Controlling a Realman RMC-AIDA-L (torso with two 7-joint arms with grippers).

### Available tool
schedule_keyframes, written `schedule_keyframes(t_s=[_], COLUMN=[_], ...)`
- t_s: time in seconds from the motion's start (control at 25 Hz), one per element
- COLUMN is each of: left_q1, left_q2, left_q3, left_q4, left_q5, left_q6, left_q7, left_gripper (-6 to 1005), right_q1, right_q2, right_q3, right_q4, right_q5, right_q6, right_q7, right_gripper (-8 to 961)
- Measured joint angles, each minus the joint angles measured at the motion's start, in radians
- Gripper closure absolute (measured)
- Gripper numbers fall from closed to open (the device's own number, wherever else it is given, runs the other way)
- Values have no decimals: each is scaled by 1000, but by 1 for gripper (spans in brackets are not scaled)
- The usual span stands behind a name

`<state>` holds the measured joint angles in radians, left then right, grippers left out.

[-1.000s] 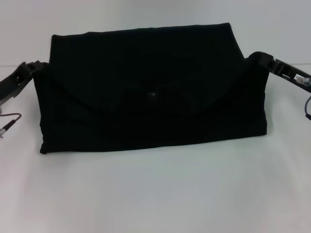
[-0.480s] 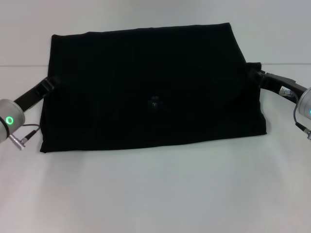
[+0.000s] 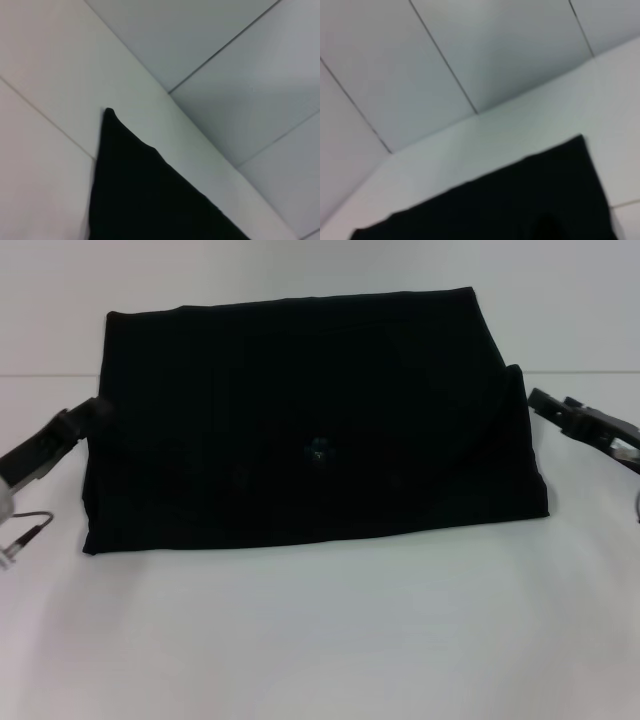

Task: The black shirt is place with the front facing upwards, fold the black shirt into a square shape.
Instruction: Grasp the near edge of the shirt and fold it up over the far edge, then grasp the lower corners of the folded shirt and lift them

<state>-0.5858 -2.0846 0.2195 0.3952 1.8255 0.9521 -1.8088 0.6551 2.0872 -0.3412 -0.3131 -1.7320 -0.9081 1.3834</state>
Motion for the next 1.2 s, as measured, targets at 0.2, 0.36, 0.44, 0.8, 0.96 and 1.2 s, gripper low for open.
schedule_keyframes(t_s=[0.2, 0.36, 0.44, 0.8, 0.96, 1.2], left_q1=[72, 114, 123, 118, 107, 104], left_q2=[55, 119, 135, 132, 138, 131], left_q3=[88, 285, 340, 368, 381, 383], left_q4=[0, 4, 18, 90, 93, 106], left_q5=[11, 11, 27, 147, 195, 218], left_q6=[125, 192, 203, 174, 178, 190], left_q7=[-122, -252, -286, -310, -319, -320], left_gripper=[595, 361, 221, 110, 111, 112], right_q1=[-78, -112, -116, -111, -110, -110], right_q2=[-4, -6, -6, 5, 7, 7], right_q3=[-32, -143, -200, -363, -392, -394], right_q4=[-53, -100, -110, -82, -74, -73], right_q5=[-5, -71, -106, -160, -161, -160], right_q6=[-218, -385, -435, -463, -455, -453], right_q7=[-11, -49, -81, -212, -216, -216], right_gripper=[329, 172, 141, 146, 147, 147])
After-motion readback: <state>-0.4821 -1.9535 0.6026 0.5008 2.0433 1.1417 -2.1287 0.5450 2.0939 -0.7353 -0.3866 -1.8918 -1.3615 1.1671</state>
